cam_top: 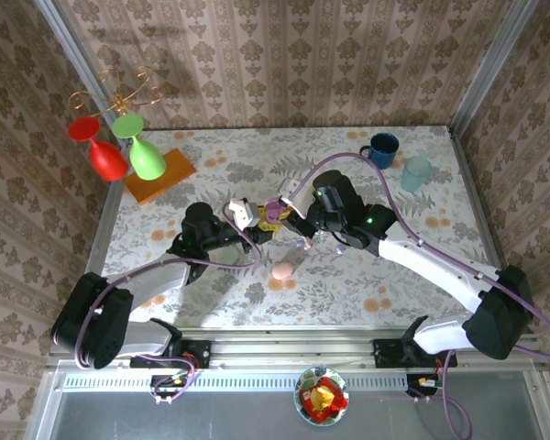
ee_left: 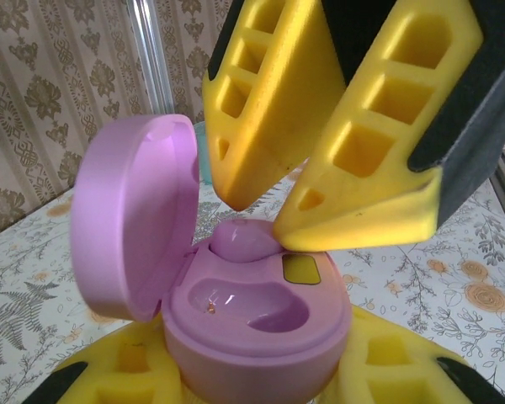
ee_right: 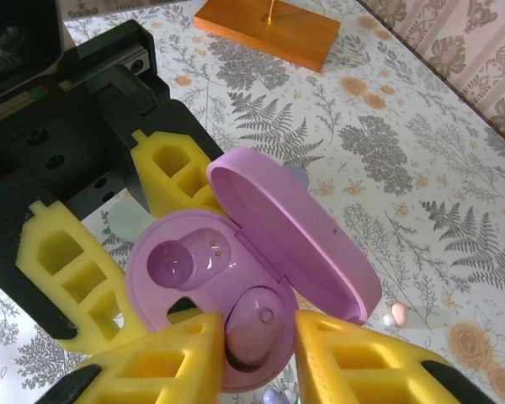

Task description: Insert wireless bluetooth earbuds into charging case

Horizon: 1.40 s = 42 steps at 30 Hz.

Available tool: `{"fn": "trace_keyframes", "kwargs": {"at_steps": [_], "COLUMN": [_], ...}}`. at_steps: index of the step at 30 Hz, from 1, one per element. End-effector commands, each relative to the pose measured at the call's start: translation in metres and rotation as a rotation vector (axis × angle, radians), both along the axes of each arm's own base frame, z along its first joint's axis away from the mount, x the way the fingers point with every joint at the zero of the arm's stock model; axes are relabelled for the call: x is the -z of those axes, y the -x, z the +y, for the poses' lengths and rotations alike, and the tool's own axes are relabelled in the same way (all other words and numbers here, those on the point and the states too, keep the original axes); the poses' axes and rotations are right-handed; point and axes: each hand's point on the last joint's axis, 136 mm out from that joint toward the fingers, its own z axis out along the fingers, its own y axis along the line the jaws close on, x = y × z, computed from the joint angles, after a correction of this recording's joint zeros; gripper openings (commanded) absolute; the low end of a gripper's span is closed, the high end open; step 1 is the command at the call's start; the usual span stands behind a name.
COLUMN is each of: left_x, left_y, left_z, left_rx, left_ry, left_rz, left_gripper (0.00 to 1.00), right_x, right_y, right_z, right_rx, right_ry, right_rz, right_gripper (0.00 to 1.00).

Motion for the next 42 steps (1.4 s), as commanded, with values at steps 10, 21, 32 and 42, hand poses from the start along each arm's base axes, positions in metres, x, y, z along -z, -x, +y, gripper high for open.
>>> {"fn": "trace_keyframes", "kwargs": {"at_steps": [10, 21, 32, 42], "left_x": [-0.021, -0.055, -0.082, -0.085], "left_y": [-0.007, -0.022, -0.024, -0.019], "left_z": [0.003, 0.034, 0.067, 0.085], "left_rx": [-0.047, -0.145, -0.237, -0.329], "left_ry": [0.035, 0.125, 0.15, 0.202], "left_rz": [-0.068, -0.081, -0.114, -0.119], "left_gripper": [0.24, 0.24, 0.24, 0.24], "right_x": [-0.064, -0.06, 0.046, 0.134], "right_y": [0.014, 0.005, -0.029, -0.048], "right_z": [-0.005, -0.055, -0.034, 0.035], "right_rx": [0.02, 0.298, 0.48, 0.434], "right_ry": [-0.209, -0.54, -0.416, -0.265], "right_rz": [-0.048, 0.136, 0.483, 0.804], "right_gripper": [0.54, 0.52, 0.51, 0.5]}}
